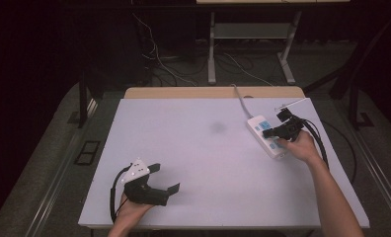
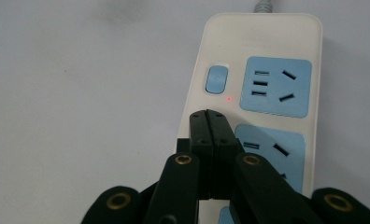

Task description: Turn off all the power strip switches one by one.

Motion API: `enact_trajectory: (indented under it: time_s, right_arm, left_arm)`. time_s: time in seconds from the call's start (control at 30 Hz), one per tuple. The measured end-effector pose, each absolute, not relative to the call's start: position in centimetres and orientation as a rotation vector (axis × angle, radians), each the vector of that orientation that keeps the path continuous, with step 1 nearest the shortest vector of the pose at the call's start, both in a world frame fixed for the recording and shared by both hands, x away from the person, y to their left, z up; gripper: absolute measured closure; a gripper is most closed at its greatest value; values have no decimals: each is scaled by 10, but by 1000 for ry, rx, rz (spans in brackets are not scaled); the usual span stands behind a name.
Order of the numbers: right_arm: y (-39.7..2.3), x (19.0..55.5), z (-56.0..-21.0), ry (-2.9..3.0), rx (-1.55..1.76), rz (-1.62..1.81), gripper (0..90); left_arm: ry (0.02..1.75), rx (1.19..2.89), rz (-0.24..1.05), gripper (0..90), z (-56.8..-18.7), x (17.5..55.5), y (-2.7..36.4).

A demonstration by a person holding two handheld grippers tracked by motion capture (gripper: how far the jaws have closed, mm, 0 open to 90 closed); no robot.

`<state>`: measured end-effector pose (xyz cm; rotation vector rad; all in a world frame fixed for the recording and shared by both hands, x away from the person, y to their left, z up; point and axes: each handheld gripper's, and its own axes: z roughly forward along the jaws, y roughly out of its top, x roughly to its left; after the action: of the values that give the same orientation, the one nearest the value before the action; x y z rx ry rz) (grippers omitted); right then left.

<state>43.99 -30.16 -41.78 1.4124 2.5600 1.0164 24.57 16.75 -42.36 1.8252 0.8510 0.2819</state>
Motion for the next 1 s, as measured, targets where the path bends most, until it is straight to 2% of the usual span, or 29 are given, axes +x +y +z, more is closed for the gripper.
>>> enact_trajectory:
  time_s: [0.8, 1.0]
  right_arm:
    - [-308, 436, -419, 2521, 1440, 1088, 900]
    - [-309, 435, -416, 2530, 1420, 1017, 899]
  left_arm:
    - [855, 1825, 281, 0, -424, 247, 169]
    - [852, 1830, 279, 0, -424, 247, 167]
